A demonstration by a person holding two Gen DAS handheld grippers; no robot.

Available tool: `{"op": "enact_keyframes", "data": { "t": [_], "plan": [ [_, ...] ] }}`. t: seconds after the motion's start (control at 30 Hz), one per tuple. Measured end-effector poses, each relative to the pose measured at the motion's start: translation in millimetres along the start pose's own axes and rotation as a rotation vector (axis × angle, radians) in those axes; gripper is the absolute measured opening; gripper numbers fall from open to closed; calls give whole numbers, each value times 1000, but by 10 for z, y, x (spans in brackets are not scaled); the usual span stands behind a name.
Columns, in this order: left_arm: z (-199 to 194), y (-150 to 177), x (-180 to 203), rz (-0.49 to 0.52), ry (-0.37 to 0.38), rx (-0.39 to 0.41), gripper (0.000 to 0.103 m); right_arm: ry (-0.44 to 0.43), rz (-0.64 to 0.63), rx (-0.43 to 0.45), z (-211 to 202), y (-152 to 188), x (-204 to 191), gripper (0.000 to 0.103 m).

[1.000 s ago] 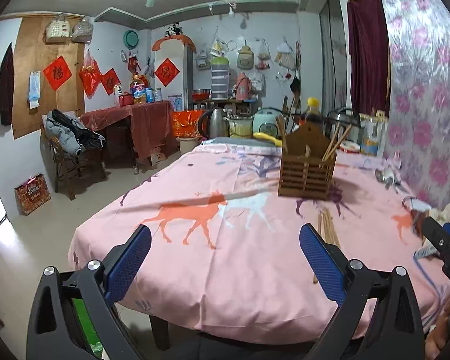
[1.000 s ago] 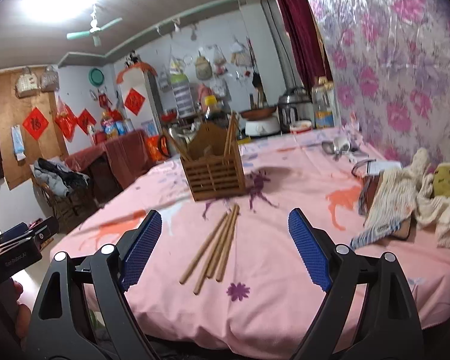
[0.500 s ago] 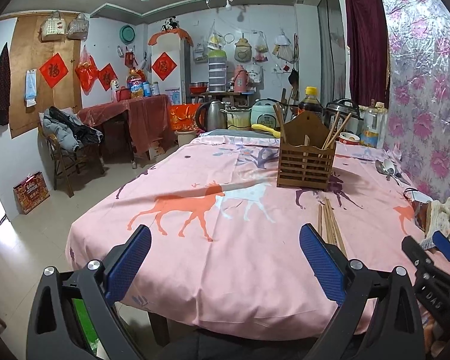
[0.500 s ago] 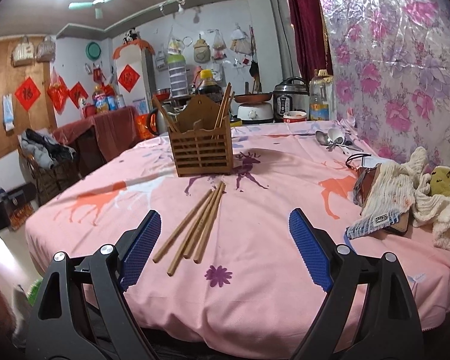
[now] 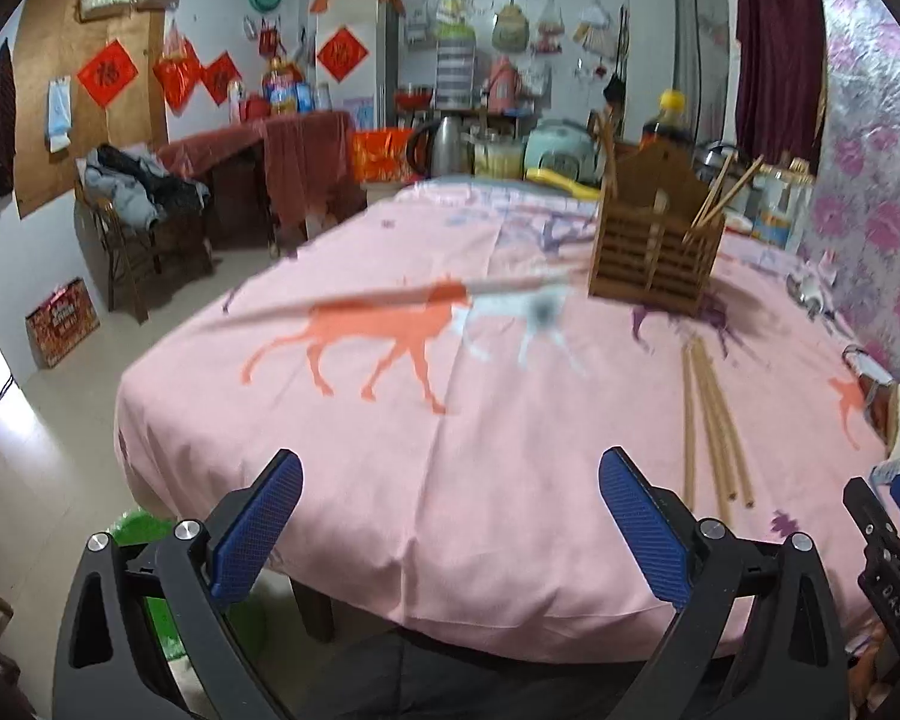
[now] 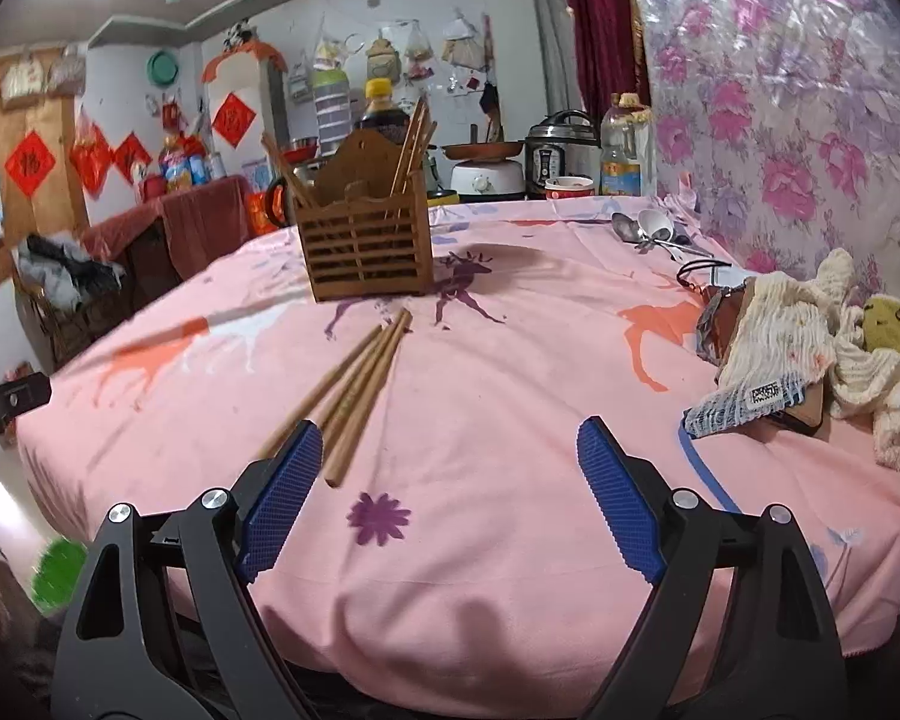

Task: Organize utensils
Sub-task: 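Move both open tools back toward the remaining chopsticks, then close the right tool on a chopstick while the left tool grasps another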

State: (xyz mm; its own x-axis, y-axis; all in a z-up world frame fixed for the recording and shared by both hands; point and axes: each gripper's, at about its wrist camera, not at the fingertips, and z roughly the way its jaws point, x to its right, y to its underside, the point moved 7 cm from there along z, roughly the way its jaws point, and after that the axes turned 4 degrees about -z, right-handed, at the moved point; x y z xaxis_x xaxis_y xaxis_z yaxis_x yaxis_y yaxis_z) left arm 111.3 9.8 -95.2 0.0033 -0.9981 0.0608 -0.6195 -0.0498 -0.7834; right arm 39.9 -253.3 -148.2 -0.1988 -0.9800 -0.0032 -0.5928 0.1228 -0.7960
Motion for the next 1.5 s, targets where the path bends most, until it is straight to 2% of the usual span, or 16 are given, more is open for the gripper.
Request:
{"op": "enact_keyframes", "data": {
  "t": [0.17, 0.3, 0.43, 0.67, 0.73, 0.8, 0.83, 0.97, 1.1, 1.2, 1.23, 1.3, 1.43, 1.5],
  "plan": [
    [193, 124, -45, -7, -8, -71, 97, -69, -139, -56, 133, 140, -325, 62],
    [222, 138, -83, -18, -6, -83, 97, -111, -152, -92, 205, 195, -402, 47],
    [260, 171, -72, -21, -2, -104, 97, -145, -135, -126, 315, 238, -431, 40],
    [317, 204, -60, -17, -7, -119, 97, -178, -139, -160, 541, 243, -572, 35],
    [323, 211, -55, -15, -6, -123, 97, -170, -127, -168, 596, 240, -547, 29],
    [334, 220, -47, -10, -6, -127, 97, -163, -80, -170, 622, 224, -438, 13],
    [344, 222, -38, -9, -5, -128, 97, -160, -45, -173, 627, 218, -359, 12],
    [342, 235, -4, 6, 2, -127, 97, -173, 28, -171, 608, 217, -189, 16],
    [356, 275, 58, 31, 11, -133, 97, -191, 17, -157, 622, 185, -224, 19],
    [379, 306, 95, 46, 22, -140, 97, -171, -13, -170, 692, 199, -283, 19],
    [386, 315, 102, 49, 26, -143, 97, -164, -20, -163, 700, 195, -291, 18],
    [402, 333, 120, 54, 34, -148, 97, -150, -17, -158, 694, 180, -258, 8],
    [415, 366, 209, 76, 76, -156, 97, -57, 54, -146, 656, 146, 32, 7],
    [429, 394, 318, 108, 107, -163, 97, -69, 74, -169, 695, 195, 82, 7]
  ]
}}
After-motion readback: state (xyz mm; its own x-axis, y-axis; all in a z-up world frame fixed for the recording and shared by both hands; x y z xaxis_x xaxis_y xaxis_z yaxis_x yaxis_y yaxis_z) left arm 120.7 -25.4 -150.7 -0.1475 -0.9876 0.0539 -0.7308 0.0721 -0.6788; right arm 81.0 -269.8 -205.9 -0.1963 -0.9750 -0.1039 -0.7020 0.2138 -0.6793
